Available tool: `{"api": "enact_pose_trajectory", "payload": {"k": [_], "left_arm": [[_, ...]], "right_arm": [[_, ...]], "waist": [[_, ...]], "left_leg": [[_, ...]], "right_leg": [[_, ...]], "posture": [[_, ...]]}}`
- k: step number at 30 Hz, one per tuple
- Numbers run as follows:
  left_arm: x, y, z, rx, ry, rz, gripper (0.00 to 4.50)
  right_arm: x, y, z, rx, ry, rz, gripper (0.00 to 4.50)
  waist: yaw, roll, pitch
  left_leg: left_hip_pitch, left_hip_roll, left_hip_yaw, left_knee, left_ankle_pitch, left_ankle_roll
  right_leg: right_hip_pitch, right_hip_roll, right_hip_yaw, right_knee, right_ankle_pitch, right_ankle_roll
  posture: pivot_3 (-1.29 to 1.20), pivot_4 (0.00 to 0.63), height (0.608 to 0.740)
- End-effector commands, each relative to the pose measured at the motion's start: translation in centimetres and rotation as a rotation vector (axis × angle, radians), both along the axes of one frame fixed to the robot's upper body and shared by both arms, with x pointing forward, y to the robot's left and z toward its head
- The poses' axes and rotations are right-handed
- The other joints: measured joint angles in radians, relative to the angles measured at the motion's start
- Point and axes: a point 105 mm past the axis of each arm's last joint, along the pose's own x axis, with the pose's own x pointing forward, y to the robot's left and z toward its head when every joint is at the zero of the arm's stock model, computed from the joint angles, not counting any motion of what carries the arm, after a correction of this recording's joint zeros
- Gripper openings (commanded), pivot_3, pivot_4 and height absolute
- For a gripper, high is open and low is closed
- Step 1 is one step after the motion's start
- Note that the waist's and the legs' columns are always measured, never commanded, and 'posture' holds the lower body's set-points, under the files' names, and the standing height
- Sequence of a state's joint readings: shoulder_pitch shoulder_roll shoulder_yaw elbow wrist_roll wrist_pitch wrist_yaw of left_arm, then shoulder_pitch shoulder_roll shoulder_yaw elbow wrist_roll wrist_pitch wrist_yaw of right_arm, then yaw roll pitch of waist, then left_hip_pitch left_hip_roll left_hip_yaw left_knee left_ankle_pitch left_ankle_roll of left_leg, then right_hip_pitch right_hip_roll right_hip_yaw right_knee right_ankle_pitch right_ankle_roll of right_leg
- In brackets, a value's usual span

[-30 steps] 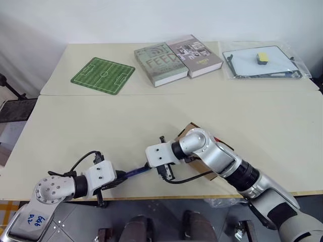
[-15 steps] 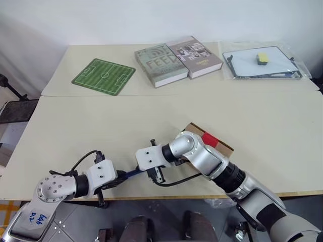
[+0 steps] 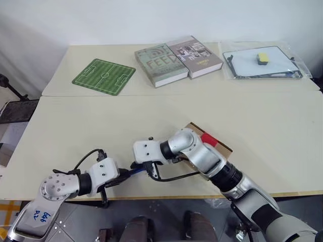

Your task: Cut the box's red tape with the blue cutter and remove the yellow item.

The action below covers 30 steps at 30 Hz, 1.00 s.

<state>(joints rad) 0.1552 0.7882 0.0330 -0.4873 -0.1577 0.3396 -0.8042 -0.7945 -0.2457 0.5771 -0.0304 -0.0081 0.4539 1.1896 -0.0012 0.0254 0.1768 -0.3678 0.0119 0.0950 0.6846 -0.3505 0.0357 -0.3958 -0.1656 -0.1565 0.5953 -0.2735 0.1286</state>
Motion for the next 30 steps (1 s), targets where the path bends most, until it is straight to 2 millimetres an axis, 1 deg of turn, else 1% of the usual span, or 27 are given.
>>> {"api": "enact_pose_trajectory", "payload": {"k": [1,2,4,5,7,9,11,13,15,16,17,21,24,26,30], "left_arm": [[0.7,0.9,-0.2,-0.006,-0.040,0.052,0.43],[1.1,1.1,0.1,-0.010,-0.082,0.059,0.43],[2.0,1.3,1.0,-0.017,-0.175,0.070,0.43],[2.7,1.3,1.8,-0.028,-0.247,0.084,0.43],[4.1,1.2,3.2,-0.057,-0.377,0.109,0.43],[5.3,0.9,4.5,-0.095,-0.494,0.119,0.43],[6.0,0.5,5.7,-0.130,-0.592,0.125,0.43],[6.7,0.1,6.6,-0.168,-0.673,0.129,0.43],[6.9,-0.8,7.1,-0.212,-0.720,0.101,0.43],[6.9,-1.3,7.3,-0.241,-0.737,0.082,0.43],[6.8,-1.6,7.5,-0.261,-0.751,0.070,0.43],[7.0,-2.5,7.5,-0.307,-0.769,0.030,0.43],[6.9,-3.3,7.5,-0.323,-0.773,-0.010,0.43],[6.9,-3.5,7.6,-0.330,-0.780,-0.016,0.43],[6.8,-3.5,7.6,-0.335,-0.785,-0.018,0.43]], "right_arm": [[0.7,-1.6,4.6,0.094,0.015,-0.050,0.04],[1.2,-2.4,5.4,0.104,0.046,-0.090,0.04],[2.3,-4.1,6.4,0.080,0.110,-0.178,0.39],[3.2,-5.1,7.0,0.072,0.137,-0.246,0.59],[4.8,-6.6,8.2,0.069,0.179,-0.351,1.24],[6.0,-7.3,9.7,0.112,0.252,-0.440,1.94],[6.7,-7.6,10.6,0.130,0.327,-0.497,2.60],[6.8,-7.6,11.7,0.152,0.406,-0.503,3.28],[7.0,-7.6,12.1,0.156,0.479,-0.526,3.95],[7.4,-7.6,12.0,0.150,0.516,-0.562,4.32],[7.7,-7.5,11.9,0.145,0.548,-0.587,4.45],[7.9,-6.8,12.3,0.166,0.619,-0.568,4.45],[7.8,-6.2,11.7,0.143,0.643,-0.538,4.45],[7.7,-5.8,11.1,0.116,0.652,-0.520,4.45],[7.4,-5.2,10.9,0.090,0.665,-0.483,4.45]], "waist": [[0.001,0.000,0.000],[0.001,0.000,0.000],[0.000,-0.001,0.001],[0.000,-0.002,0.001],[-0.002,-0.004,0.003],[-0.004,-0.005,0.004],[-0.008,-0.005,0.004],[-0.014,-0.006,0.004],[-0.019,-0.006,0.004],[-0.023,-0.006,0.004],[-0.026,-0.006,0.004],[-0.028,-0.007,0.005],[-0.028,-0.008,0.005],[-0.028,-0.008,0.005],[-0.028,-0.008,0.005]], "left_leg": [[-0.001,0.000,0.000,0.000,0.000,0.000],[-0.002,0.000,0.000,0.000,0.000,0.000],[-0.002,0.000,-0.001,0.000,0.000,0.000],[-0.002,0.000,-0.001,0.000,0.000,0.000],[-0.003,0.001,0.000,0.000,0.000,0.000],[-0.003,0.001,0.000,0.000,0.000,0.000],[-0.004,0.001,0.001,-0.001,0.000,0.000],[-0.005,0.001,0.002,-0.002,-0.001,0.001],[-0.006,0.001,0.002,-0.002,-0.001,0.002],[-0.007,0.000,0.002,-0.002,-0.002,0.002],[-0.008,0.000,0.003,-0.003,-0.002,0.003],[-0.009,0.000,0.004,-0.003,-0.002,0.004],[-0.009,0.000,0.004,-0.002,-0.002,0.004],[-0.009,0.000,0.005,-0.001,-0.002,0.004],[-0.009,0.000,0.005,-0.001,-0.002,0.003]], "right_leg": [[-0.001,0.000,0.000,0.000,0.000,0.000],[-0.001,0.000,0.000,0.000,0.000,0.000],[-0.001,0.000,0.000,0.000,0.000,0.000],[-0.001,0.000,0.000,0.000,0.000,0.000],[-0.002,0.000,-0.001,0.000,0.000,-0.001],[-0.003,0.000,-0.001,0.000,0.000,-0.001],[-0.004,0.000,-0.001,0.000,0.000,-0.001],[-0.007,0.000,-0.002,0.001,0.000,-0.001],[-0.009,0.000,-0.003,0.003,0.000,-0.001],[-0.011,0.000,-0.004,0.004,0.000,-0.001],[-0.012,0.000,-0.004,0.005,0.000,-0.001],[-0.013,0.000,-0.006,0.005,0.001,0.000],[-0.013,0.000,-0.005,0.005,0.001,0.000],[-0.013,0.000,-0.005,0.005,0.001,0.000],[-0.013,0.000,-0.005,0.005,0.001,0.000]], "posture": [[0.00,0.150,0.740],[0.00,0.150,0.740],[0.00,0.150,0.740],[0.00,0.150,0.740],[0.00,0.150,0.740],[0.00,0.150,0.740],[0.00,0.150,0.740],[0.00,0.150,0.740],[0.00,0.150,0.740],[0.00,0.150,0.740],[0.00,0.150,0.740],[0.00,0.150,0.740],[0.00,0.150,0.740],[0.00,0.150,0.740],[0.00,0.150,0.740]]}}
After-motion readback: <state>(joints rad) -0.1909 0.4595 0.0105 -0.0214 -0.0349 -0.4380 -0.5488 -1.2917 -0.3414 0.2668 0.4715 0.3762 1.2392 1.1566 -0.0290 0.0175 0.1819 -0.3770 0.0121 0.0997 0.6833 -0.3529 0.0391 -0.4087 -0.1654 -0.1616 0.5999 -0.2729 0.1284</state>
